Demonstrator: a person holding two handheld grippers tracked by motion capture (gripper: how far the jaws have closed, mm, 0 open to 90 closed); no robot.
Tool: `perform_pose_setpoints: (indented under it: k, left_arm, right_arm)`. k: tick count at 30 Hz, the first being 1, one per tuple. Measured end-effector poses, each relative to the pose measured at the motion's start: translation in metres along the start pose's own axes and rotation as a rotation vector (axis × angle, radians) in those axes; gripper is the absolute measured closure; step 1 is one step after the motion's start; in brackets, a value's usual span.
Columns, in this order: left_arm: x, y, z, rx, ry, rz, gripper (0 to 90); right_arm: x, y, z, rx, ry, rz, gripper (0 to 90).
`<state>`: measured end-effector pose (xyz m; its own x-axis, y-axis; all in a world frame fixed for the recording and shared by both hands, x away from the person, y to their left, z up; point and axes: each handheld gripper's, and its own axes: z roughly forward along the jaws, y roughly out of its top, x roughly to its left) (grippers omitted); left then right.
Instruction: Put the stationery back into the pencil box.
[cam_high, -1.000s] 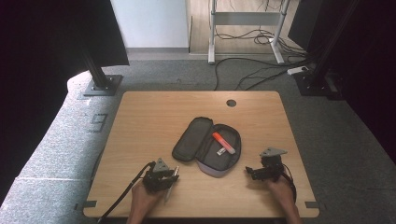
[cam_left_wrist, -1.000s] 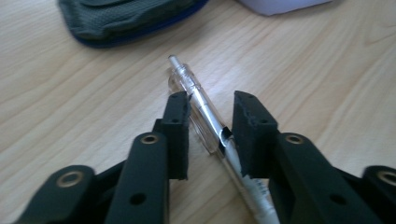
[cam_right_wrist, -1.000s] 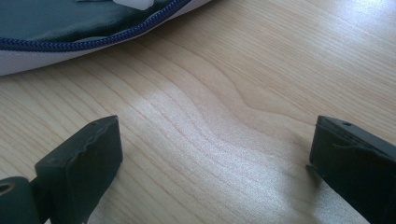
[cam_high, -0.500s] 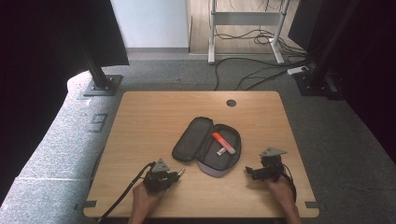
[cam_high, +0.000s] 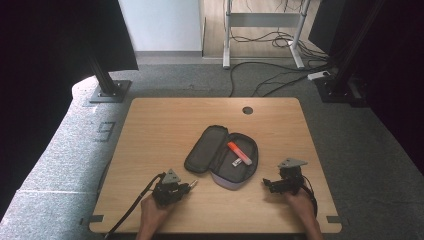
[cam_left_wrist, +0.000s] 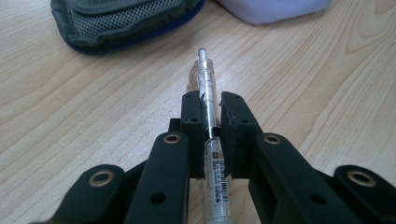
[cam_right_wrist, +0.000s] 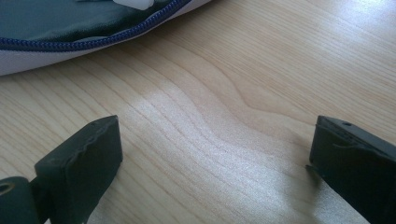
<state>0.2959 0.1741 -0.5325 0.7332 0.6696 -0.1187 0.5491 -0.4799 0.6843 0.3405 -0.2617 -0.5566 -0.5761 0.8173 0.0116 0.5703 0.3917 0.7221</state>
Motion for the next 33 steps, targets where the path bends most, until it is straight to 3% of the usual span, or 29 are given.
perform_pose_setpoints:
  k: [13,27,33]
  left_arm:
    - [-0.003,0.006,-0.014,-0.048,-0.022,-0.005,80.3]
    - [-0.012,0.022,-0.023,-0.046,0.019,0.037,80.3]
    - [-0.015,0.031,-0.027,-0.054,0.017,0.051,80.3]
  right_arm:
    - [0.0,0.0,0.0,0.0,0.0,0.0,2.1]
    - [0.0,0.0,0.0,0.0,0.0,0.0,2.1]
    - [0.0,0.0,0.0,0.0,0.0,0.0,2.1]
